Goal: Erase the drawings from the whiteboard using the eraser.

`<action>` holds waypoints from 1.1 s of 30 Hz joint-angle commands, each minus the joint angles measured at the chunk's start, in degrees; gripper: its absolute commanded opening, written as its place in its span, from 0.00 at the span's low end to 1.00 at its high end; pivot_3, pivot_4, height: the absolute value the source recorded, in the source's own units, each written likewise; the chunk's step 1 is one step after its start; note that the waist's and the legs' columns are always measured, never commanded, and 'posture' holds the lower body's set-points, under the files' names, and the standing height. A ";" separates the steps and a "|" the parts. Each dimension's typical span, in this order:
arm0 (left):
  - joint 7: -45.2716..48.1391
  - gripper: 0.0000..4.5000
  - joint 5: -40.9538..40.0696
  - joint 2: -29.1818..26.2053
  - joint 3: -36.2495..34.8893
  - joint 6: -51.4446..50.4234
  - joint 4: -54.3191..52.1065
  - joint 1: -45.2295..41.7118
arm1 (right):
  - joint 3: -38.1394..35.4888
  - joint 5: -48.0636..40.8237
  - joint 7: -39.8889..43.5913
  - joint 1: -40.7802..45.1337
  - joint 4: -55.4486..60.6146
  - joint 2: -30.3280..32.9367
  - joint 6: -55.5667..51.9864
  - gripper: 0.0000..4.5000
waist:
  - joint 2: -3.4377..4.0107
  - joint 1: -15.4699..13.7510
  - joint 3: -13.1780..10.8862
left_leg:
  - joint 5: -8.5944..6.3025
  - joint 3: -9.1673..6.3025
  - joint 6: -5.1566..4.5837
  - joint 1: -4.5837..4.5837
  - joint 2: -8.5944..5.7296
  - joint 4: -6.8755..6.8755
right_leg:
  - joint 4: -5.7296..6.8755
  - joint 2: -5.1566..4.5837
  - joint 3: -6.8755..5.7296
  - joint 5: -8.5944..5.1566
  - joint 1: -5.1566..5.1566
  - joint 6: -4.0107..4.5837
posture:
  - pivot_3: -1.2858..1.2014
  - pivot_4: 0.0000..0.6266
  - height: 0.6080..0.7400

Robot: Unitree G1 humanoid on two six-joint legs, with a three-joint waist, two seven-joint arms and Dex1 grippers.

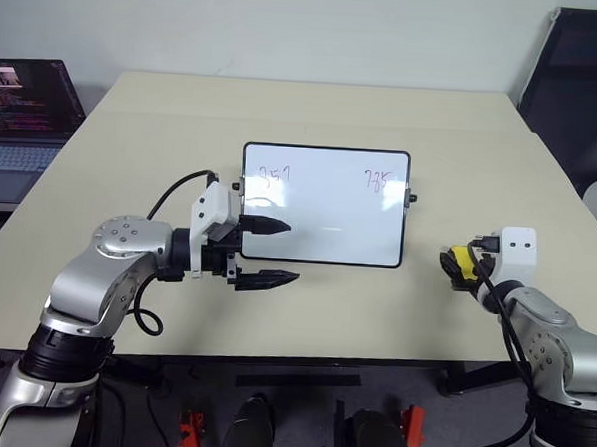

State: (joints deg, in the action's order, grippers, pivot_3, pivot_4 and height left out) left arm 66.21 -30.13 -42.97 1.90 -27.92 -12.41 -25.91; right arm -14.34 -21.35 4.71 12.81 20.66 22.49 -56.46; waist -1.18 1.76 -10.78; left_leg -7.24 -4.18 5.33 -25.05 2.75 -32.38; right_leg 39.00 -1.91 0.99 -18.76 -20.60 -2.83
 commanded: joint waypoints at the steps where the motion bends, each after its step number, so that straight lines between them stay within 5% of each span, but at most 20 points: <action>1: 0.64 1.00 0.14 0.13 -0.26 0.96 0.30 -1.02 | -0.17 1.99 -0.39 0.38 -1.18 -0.12 2.92 1.00 | 0.00 0.02 0.00 | 0.00 0.00 0.00 0.00 0.00 0.00 | 0.00 0.00 0.00 0.00 0.00 0.00 | 0.52 0.24 1.00; 22: -1.29 1.00 2.93 -0.42 -1.89 3.60 1.54 0.85 | 1.98 7.25 0.99 5.77 -13.54 -2.11 12.22 1.00 | 0.02 0.06 -0.01 | 0.01 0.00 -0.01 0.01 0.03 0.00 | 0.06 0.05 0.01 0.02 0.01 0.00 | 0.52 0.24 1.00; 25: -1.38 1.00 3.06 -0.30 -1.90 3.70 1.66 0.89 | 1.20 7.11 0.58 5.90 -13.94 -2.63 12.52 0.86 | 0.02 0.06 -0.01 | 0.01 0.00 -0.01 0.02 0.03 0.00 | 0.08 0.05 0.01 0.02 0.00 0.00 | 0.52 0.24 1.00; 31: -1.58 1.00 3.42 -0.08 -1.68 4.14 1.88 0.95 | 0.40 6.80 0.06 6.28 -14.25 -3.28 12.92 0.36 | 0.02 0.06 -0.01 | 0.01 0.00 -0.01 0.02 0.03 -0.01 | 0.08 0.06 0.01 0.02 0.01 0.00 | 0.52 0.24 1.00; 33: -1.72 1.00 3.43 -0.02 -1.66 4.26 1.80 1.09 | 0.19 6.46 0.06 6.31 -13.89 -3.40 12.71 0.27 | 0.02 0.06 -0.01 | 0.01 0.00 -0.01 0.02 0.03 -0.01 | 0.08 0.06 0.01 0.02 0.01 0.00 | 0.52 0.24 1.00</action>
State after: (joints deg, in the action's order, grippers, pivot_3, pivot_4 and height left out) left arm 64.51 -26.63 -42.64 1.83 -24.59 -10.03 -24.82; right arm -12.43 -14.67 4.92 18.16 5.82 19.06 -44.66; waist -1.16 1.82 -10.79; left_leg -7.24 -4.18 5.33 -25.03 2.78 -32.39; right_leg 39.08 -1.86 1.00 -18.74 -20.60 -2.83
